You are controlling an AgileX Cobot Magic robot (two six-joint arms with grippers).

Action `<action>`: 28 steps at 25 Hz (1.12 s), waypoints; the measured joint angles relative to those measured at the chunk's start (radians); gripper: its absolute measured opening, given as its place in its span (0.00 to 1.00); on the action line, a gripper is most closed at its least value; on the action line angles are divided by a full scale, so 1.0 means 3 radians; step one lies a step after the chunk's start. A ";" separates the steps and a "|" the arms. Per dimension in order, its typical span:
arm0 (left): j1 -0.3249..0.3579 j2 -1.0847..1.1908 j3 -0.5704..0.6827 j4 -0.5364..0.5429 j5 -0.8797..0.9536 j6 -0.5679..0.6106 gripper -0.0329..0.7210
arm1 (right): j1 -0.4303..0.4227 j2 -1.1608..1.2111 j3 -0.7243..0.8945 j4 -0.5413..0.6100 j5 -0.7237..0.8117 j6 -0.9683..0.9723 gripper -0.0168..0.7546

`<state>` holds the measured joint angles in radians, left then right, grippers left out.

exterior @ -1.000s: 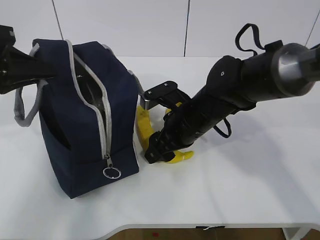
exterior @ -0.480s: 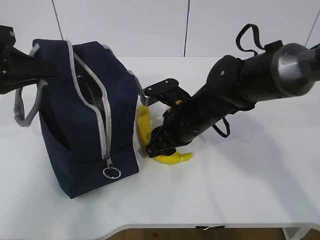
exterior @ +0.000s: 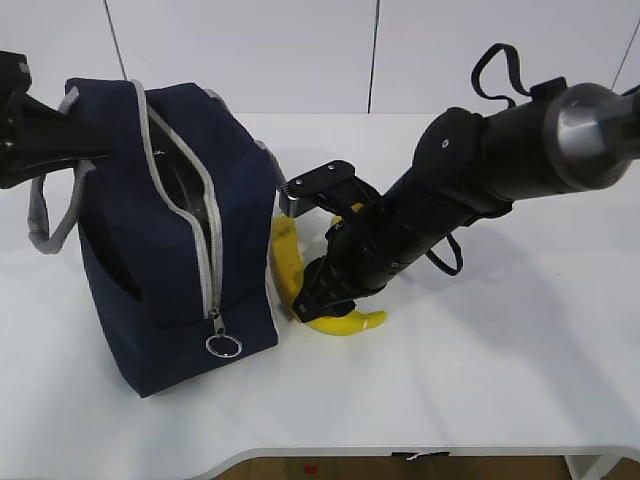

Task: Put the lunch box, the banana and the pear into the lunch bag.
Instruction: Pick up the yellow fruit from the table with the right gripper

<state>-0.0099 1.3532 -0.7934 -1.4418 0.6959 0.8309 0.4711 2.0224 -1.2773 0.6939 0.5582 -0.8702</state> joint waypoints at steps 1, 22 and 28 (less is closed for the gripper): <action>0.0000 0.0000 0.0000 0.0000 0.0000 0.0000 0.04 | 0.0000 0.0000 0.0000 -0.0015 0.0040 0.0002 0.42; 0.0000 0.0000 0.0000 0.0020 0.0000 0.0000 0.04 | -0.0198 -0.0540 -0.0021 -0.0868 0.0585 0.0498 0.41; 0.0000 0.0000 0.0000 0.0020 -0.0009 0.0000 0.04 | -0.0198 -0.0934 -0.0051 -0.0914 0.0627 0.0511 0.41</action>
<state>-0.0099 1.3532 -0.7934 -1.4356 0.6933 0.8309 0.4116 1.7422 -1.2924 0.4198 0.7464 -0.7169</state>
